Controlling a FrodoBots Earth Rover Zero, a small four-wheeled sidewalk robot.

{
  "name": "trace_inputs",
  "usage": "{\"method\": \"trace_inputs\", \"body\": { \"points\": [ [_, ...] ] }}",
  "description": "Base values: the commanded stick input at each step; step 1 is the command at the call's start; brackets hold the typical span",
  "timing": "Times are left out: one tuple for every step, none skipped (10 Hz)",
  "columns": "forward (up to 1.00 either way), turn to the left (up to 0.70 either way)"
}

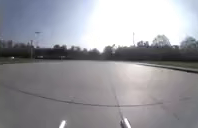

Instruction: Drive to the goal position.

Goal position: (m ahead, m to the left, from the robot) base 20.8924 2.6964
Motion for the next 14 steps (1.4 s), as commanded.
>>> {"method": "trace_inputs", "body": {
  "points": [
    [1.0, -0.36],
    [1.0, -0.4],
    [1.0, -0.37],
    [1.0, 0.0],
    [1.0, 0.0],
    [1.0, 0.0],
    [1.0, 0.0],
    [1.0, 0.0],
    [1.0, 0.0],
    [1.0, 0.09],
    [1.0, 0.02],
    [1.0, 0.11],
    [1.0, 0.03],
    [1.0, 0.06]
  ]
}}
